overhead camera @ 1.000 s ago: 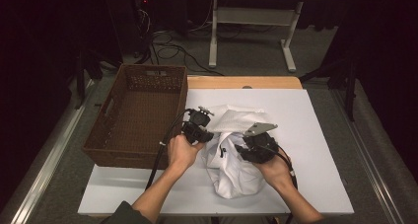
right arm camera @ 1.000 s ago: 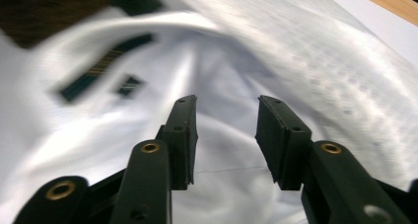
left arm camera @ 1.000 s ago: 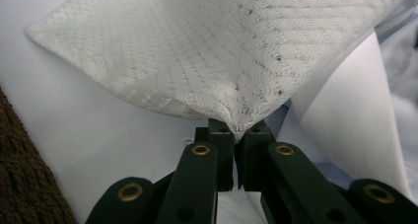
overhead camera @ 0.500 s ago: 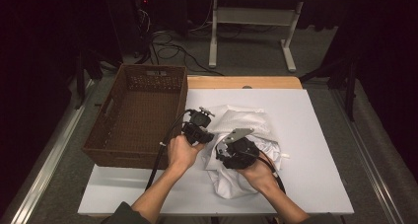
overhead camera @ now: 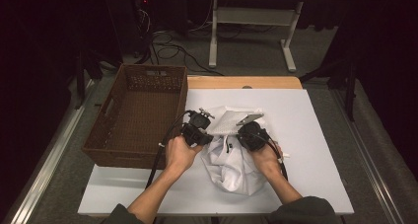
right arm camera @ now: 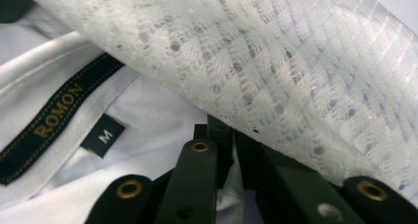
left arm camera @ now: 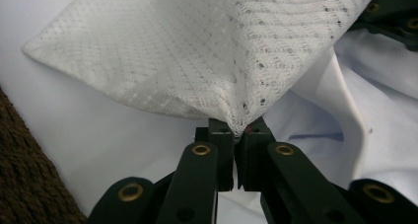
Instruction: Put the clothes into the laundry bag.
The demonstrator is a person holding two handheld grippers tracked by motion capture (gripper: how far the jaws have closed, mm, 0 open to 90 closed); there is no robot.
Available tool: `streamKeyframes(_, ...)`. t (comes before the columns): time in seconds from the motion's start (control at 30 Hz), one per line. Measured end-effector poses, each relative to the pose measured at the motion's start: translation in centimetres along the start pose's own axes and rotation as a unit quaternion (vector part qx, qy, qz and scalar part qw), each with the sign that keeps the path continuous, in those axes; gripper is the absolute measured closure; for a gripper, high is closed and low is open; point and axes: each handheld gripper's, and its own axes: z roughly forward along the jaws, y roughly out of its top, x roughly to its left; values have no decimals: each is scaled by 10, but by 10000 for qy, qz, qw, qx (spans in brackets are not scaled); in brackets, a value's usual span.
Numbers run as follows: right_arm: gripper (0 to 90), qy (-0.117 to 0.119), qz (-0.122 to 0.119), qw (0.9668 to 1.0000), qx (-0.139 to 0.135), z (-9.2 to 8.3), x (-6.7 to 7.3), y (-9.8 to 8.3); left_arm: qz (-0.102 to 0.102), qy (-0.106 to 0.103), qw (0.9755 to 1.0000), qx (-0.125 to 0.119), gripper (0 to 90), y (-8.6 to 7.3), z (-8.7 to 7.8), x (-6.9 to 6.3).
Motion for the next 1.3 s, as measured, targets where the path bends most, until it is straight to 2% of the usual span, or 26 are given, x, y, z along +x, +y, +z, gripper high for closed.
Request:
streamKeyframes(0.03, 773, 29, -81, 9999, -80, -5, 6, -1, -23, 10, 10000, 18, 866, 0, 1, 1)
streamKeyframes(0.07, 773, 29, -81, 9999, -80, -5, 6, -1, -49, 7, 10000, 26, 866, 0, 2, 3)
streamKeyframes(0.1, 727, 63, -145, 9998, -132, -9, 9, -1, -56, 10, 10000, 50, 865, 1, 2, 4)
streamKeyframes(0.3, 585, 465, -406, 9968, -511, -41, 31, -11, -121, 46, 9999, 24, 864, 2, 4, 5)
streamKeyframes(0.33, 533, 645, -475, 9950, -591, -50, 41, -12, -122, 52, 9999, 27, 863, 2, 5, 5)
streamKeyframes(0.4, 505, 688, -535, 9944, -597, -52, 45, -12, -133, 53, 9999, 27, 862, 2, 5, 5)
streamKeyframes(0.43, 458, 815, -603, 9929, -621, -56, 58, -10, -151, 54, 9999, 28, 861, 2, 6, 5)
streamKeyframes(0.47, 458, 815, -603, 9929, -621, -56, 58, -10, -153, 56, 9999, 29, 861, 2, 5, 5)
streamKeyframes(0.6, 401, 919, -660, 9922, -533, -50, 75, -2, -151, 61, 9999, 12, 857, 2, 4, 4)
streamKeyframes(0.7, 408, 809, -649, 9943, -230, -35, 78, 2, -140, 45, 9999, 4, 857, 2, 4, 3)
streamKeyframes(0.73, 453, 714, -610, 9954, -181, -30, 78, 2, -127, 35, 9999, 1, 858, 2, 4, 3)
streamKeyframes(0.77, 568, 687, -611, 9956, -167, -26, 75, 2, -112, 31, 9999, 8, 859, 1, 4, 2)
streamKeyframes(0.83, 736, 597, -611, 9962, -182, -22, 68, 3, -31, 53, 10000, 29, 860, 1, 3, 1)
streamKeyframes(0.87, 812, 303, -601, 9976, -166, -20, 56, 5, 9, 120, 9999, 43, 862, 0, 2, 0)
streamKeyframes(0.9, 812, 303, -601, 9976, -166, -20, 56, 5, 91, 175, 9998, 90, 862, 0, 2, -1)
streamKeyframes(0.93, 825, 208, -521, 9983, -158, -20, 48, 5, 125, 184, 9997, 101, 863, 0, 2, -1)
streamKeyframes(0.97, 837, -11, -351, 9993, -89, -18, 32, 6, 110, 195, 9997, 76, 865, 0, 2, -2)
streamKeyframes(1.0, 837, -11, -351, 9993, -89, -18, 32, 6, 151, 212, 9996, 111, 865, 0, 2, -2)
streamKeyframes(1.13, 843, -313, 51, 9995, -13, -10, 1, 6, 197, 237, 9994, 124, 869, -2, -1, -3)
streamKeyframes(1.17, 845, -541, 120, 9985, 30, -2, -8, 8, 211, 236, 9994, 130, 869, -2, -2, -4)
streamKeyframes(1.2, 845, -541, 120, 9985, 30, -2, -8, 8, 219, 239, 9994, 131, 869, -2, -3, -4)
streamKeyframes(1.23, 843, -621, 211, 9978, 66, 9, -13, 10, 229, 238, 9993, 147, 869, -3, -4, -4)
streamKeyframes(1.3, 840, -595, 182, 9981, 45, 14, -12, 11, 201, 257, 9993, 167, 868, -3, -2, -4)
